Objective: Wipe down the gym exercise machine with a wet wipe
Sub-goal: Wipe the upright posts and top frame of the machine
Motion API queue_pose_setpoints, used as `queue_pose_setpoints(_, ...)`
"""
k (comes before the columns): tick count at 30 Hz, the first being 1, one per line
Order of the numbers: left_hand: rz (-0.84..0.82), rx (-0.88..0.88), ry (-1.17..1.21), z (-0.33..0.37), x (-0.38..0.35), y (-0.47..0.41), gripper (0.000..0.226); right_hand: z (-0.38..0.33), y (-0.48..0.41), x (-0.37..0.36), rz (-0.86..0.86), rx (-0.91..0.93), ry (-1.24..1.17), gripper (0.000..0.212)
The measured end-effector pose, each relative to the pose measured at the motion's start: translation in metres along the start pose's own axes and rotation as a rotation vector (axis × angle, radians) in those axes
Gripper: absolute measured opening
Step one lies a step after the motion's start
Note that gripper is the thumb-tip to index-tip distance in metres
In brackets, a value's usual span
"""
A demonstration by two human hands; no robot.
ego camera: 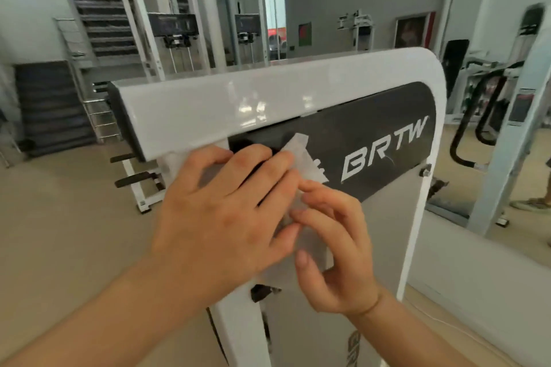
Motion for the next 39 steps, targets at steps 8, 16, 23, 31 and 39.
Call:
queue_pose_setpoints(8,0.019,0.239,-0.209,0.016,0.005,0.003,0.031,0.029,-0.002,-0.01,-0.161,-0.033,0.438,0.058)
queue_pose_setpoints(16,0.036,0.271,-0.171,0.013,0.014,-0.009,0.035,0.028,-0.055,0.003,-0.055,-0.128,0.484,0.048)
queue_pose_setpoints(23,0.124,0.26,-0.045,-0.003,0.015,-0.007,0.039,0.025,-0.076,-0.031,-0.141,0.003,0.509,0.06)
queue_pose_setpoints(31,-0.024,0.241,0.005,0.002,0.006,-0.023,0.048,0.039,-0.082,-0.015,-0.037,-0.301,0.593,0.071)
queue_pose_setpoints(39,-0.098,0.211,-0.205,0.01,-0.007,-0.064,0.05,0.079,-0.097,0.044,-0.175,-0.157,0.698,0.076)
Point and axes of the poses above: each hand's wrist, its own y-axis away from the middle knuckle, its own x-axis out of the back of the hand, z = x × y, the point moved 2 cm from there along -y, towards the middle knuckle, and after that the axes turned 7 degrees about -y, right-handed, at the moved point
